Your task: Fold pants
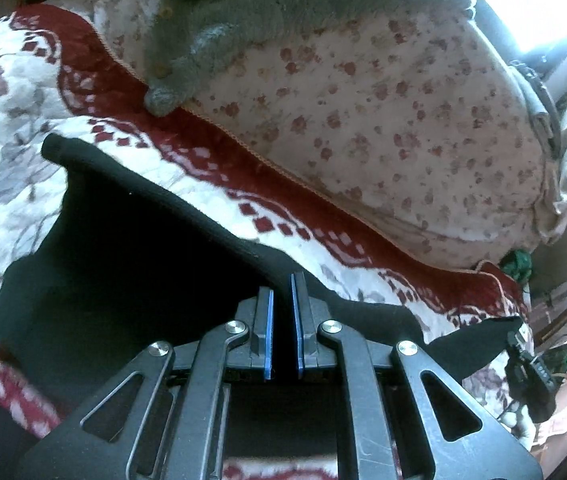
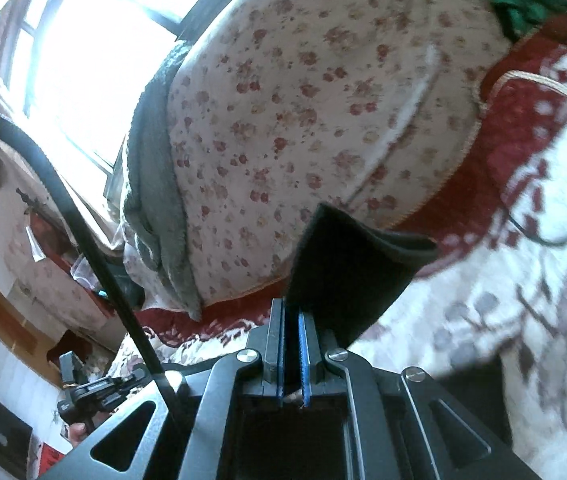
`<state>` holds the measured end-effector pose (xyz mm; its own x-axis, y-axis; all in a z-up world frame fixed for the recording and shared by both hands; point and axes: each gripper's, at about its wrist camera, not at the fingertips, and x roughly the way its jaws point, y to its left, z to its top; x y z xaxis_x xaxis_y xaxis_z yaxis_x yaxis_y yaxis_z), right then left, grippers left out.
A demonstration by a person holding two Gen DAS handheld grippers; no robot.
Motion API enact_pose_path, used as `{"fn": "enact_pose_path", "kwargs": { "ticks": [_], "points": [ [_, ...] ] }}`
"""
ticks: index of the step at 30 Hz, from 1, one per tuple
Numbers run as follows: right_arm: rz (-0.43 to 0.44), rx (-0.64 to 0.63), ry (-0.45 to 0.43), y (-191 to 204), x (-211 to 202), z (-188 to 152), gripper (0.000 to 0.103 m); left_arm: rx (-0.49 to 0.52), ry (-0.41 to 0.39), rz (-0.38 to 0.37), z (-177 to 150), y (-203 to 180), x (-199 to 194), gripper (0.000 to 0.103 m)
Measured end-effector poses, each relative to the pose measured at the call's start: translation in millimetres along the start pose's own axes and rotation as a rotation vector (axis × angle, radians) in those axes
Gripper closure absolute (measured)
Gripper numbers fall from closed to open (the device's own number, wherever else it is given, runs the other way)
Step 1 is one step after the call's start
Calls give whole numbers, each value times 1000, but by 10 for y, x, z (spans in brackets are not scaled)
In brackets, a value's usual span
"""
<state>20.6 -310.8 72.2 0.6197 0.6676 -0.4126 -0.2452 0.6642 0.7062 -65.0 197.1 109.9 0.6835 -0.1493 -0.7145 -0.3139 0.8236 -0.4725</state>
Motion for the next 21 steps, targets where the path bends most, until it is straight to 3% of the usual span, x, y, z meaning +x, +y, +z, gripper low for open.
{"fn": "enact_pose_path", "kwargs": {
  "ticks": [4, 10, 15, 18, 20, 21],
  "points": [
    [-40, 47, 45, -283, -142, -391, 98, 31, 16, 45, -430, 139, -86, 96],
    [-114, 182, 122, -818, -126, -904, 98, 55, 88, 137, -950, 272, 161, 96],
    [-83, 295, 71, -960, -109, -888, 82, 53, 73, 156, -1032, 278, 171, 96],
    [-84, 276, 72, -944, -54, -841, 84, 56, 66, 159, -1009, 259, 157, 96],
    [-100, 239, 60, -906, -59, -811, 96, 46, 67, 158, -996, 251, 158, 96],
    [-98, 228, 49, -882, -87, -793, 97, 43, 67, 155, -986, 248, 148, 96]
  ]
}}
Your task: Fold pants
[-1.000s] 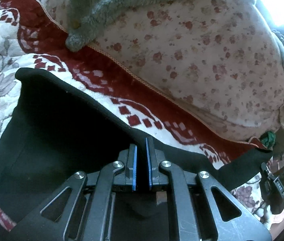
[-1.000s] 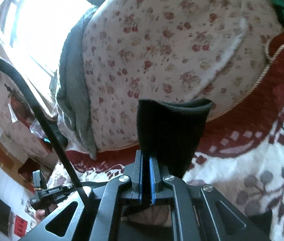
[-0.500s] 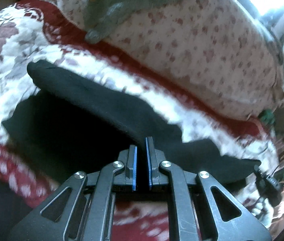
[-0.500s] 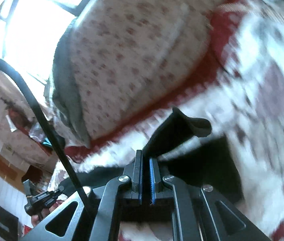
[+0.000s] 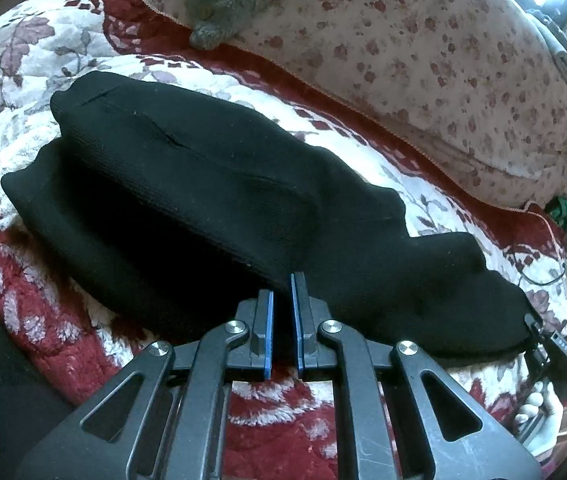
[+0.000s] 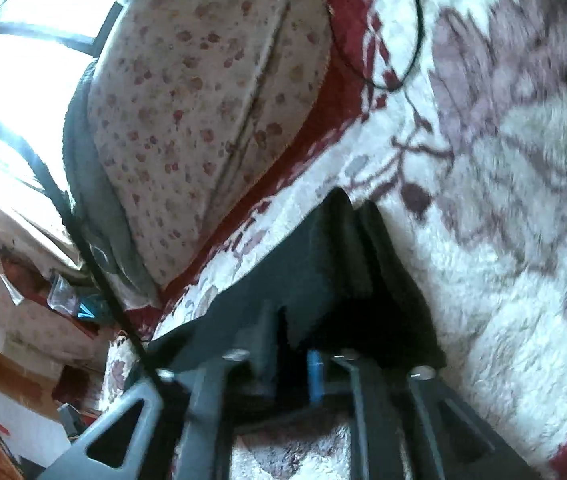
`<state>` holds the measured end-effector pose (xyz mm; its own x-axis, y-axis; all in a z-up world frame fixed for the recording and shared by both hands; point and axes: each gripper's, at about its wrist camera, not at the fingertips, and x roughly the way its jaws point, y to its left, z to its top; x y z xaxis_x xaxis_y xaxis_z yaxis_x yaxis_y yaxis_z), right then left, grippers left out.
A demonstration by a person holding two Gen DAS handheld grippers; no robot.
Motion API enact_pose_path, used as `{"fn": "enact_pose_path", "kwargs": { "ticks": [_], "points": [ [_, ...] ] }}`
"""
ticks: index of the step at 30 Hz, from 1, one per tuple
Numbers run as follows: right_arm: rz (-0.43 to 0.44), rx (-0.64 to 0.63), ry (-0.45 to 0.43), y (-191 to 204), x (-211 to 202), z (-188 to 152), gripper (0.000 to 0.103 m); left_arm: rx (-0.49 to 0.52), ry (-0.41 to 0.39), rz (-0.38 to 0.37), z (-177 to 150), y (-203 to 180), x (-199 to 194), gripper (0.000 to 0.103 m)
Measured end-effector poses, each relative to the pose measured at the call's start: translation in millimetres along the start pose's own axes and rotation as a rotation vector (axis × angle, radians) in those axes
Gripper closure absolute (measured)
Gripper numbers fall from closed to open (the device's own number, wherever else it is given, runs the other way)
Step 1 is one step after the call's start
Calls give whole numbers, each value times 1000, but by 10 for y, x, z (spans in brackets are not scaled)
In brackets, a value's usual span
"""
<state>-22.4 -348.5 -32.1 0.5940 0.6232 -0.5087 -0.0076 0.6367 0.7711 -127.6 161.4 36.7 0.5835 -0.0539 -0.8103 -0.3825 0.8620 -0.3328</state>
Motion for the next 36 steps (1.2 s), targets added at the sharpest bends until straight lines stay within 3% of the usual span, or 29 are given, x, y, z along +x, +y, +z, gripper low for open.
{"fn": "enact_pose_path", "kwargs": {
  "ticks": [7, 13, 15, 17, 20, 22, 23, 24, 28, 30, 36],
  "points": [
    [-14, -56, -64, 75, -301, 80, 98, 44, -27, -39, -101, -155, -160, 96],
    [-157, -63, 24, -63, -147, -25, 98, 38, 35, -5, -297, -121, 48, 96],
    [-178, -69, 19, -61, -135, -28, 94, 11, 36, -16, -321, -61, 69, 96],
    [-225, -90, 12, 1, -180, -2, 81, -12, 10, -26, -296, -10, -31, 96],
    [-275, -127, -14, 143, -306, 34, 77, -18, -42, -37, -222, 73, -241, 95],
    [-275, -183, -38, 310, -409, 18, 75, -14, -68, -17, -156, 175, -394, 81],
    [-272, -216, -41, 406, -427, 1, 74, -19, -74, -15, -137, 220, -432, 67],
    [-251, -253, -38, 524, -429, -31, 73, -34, -82, -18, -108, 305, -486, 59],
    [-42, -411, 65, 1100, -195, -261, 58, -83, -100, 26, -34, 610, -557, 57],
    [85, -492, 145, 1454, 78, -479, 58, -111, -94, 52, -17, 721, -539, 57],
    [277, -639, 350, 2267, 922, -1202, 57, -199, -97, 41, 76, 1028, -494, 57]
  ]
}}
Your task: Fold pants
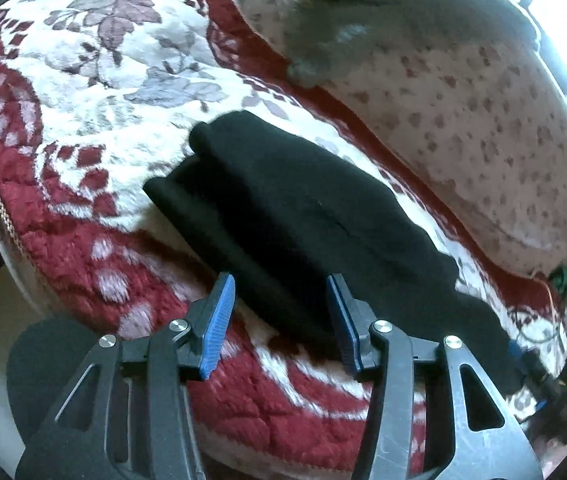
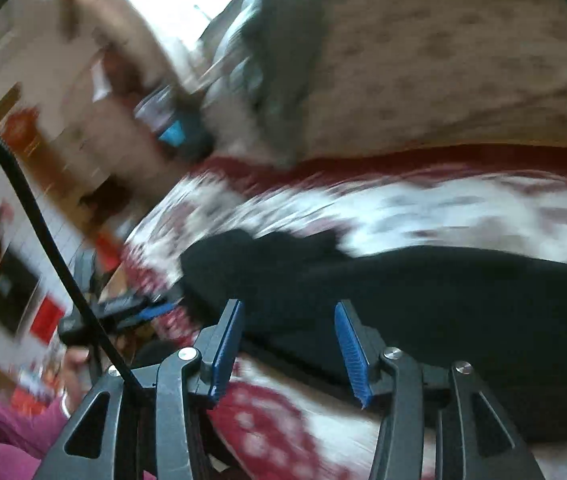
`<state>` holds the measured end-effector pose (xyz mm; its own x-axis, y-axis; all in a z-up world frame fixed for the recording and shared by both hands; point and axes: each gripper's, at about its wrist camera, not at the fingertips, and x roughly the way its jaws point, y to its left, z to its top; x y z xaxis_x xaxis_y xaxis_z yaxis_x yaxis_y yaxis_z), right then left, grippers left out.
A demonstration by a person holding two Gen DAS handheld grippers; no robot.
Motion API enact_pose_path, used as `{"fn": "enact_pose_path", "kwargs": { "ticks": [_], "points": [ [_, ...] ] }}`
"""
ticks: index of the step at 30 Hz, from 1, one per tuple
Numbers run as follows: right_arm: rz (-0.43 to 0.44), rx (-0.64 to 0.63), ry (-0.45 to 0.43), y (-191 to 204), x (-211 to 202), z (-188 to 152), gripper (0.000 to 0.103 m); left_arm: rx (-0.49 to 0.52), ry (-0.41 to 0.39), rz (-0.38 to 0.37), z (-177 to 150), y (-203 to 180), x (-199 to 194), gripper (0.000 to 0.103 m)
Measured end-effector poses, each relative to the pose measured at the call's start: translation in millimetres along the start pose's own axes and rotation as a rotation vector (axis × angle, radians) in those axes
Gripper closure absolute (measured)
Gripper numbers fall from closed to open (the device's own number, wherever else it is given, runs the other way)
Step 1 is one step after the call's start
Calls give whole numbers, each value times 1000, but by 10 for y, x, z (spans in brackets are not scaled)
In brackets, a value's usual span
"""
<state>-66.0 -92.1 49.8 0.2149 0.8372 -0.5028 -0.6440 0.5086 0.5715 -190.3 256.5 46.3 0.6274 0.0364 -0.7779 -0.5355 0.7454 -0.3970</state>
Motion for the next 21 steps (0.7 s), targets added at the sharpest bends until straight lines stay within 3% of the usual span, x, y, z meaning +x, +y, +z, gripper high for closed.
{"fn": "enact_pose_path", "kwargs": {
  "ticks": [6, 14, 21],
  "points": [
    [58, -179, 112, 598, 891, -59, 57, -48, -3, -7, 188, 127, 133, 57],
    [-90, -462, 162, 964, 1346, -231, 57, -30, -27, 15, 371, 159, 328, 52],
    [-205, -573, 192, 1017, 1579, -314, 57, -43, -31, 12, 462, 165, 446, 44]
  ]
}}
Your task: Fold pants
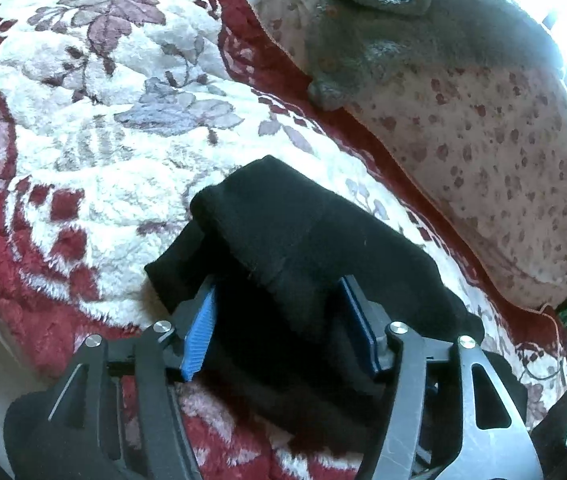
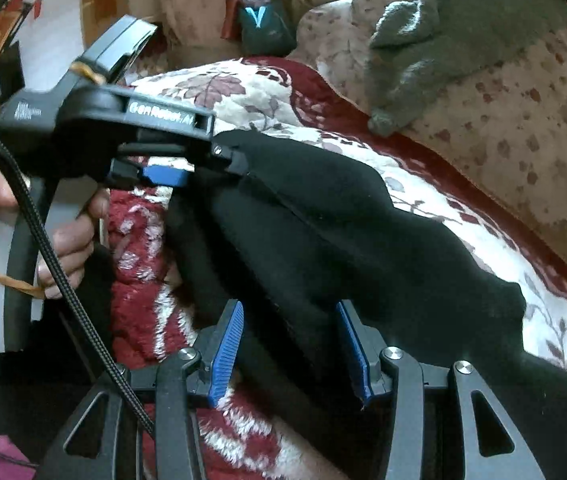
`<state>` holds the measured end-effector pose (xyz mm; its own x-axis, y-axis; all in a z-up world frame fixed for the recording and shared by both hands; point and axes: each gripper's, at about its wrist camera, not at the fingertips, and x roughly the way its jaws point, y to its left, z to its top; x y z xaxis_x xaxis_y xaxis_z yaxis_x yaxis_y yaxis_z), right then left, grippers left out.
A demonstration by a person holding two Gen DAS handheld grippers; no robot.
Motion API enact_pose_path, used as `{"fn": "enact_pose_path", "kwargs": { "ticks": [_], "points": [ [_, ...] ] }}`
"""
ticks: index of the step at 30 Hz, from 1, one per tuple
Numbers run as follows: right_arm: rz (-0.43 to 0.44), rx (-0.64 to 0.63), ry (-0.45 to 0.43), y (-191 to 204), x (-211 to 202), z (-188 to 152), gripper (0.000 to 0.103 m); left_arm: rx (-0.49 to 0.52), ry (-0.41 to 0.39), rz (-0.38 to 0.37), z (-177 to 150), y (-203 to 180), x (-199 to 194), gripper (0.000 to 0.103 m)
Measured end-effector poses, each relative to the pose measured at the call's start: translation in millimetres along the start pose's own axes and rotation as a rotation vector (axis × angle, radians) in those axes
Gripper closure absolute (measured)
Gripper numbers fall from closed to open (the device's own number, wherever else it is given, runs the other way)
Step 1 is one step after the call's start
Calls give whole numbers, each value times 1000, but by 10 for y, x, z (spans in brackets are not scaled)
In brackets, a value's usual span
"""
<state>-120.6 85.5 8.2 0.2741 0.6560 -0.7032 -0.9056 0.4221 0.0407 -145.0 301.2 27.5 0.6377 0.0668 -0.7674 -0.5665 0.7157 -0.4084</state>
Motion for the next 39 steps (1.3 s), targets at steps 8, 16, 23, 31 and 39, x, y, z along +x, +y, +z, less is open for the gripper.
{"fn": "enact_pose_path", "kwargs": {
  "ticks": [8, 16, 23, 31, 39],
  "points": [
    [59, 83, -27, -267, -31, 134, 93, -12, -20, -21, 120, 7, 18, 77],
    [184, 143, -73, -238, -367, 214, 93, 11, -49, -100, 166, 13, -419, 88],
    [254, 158, 5, -50, -103, 33, 94, 2, -7, 13, -119, 230, -178, 88],
    [228, 171, 10, -131, -129, -3, 84, 48, -60, 58, -110, 184, -288, 78],
    [77, 438, -84, -1057, -641, -263, 76, 81, -181, 98, -29, 88, -684, 77]
  ]
}}
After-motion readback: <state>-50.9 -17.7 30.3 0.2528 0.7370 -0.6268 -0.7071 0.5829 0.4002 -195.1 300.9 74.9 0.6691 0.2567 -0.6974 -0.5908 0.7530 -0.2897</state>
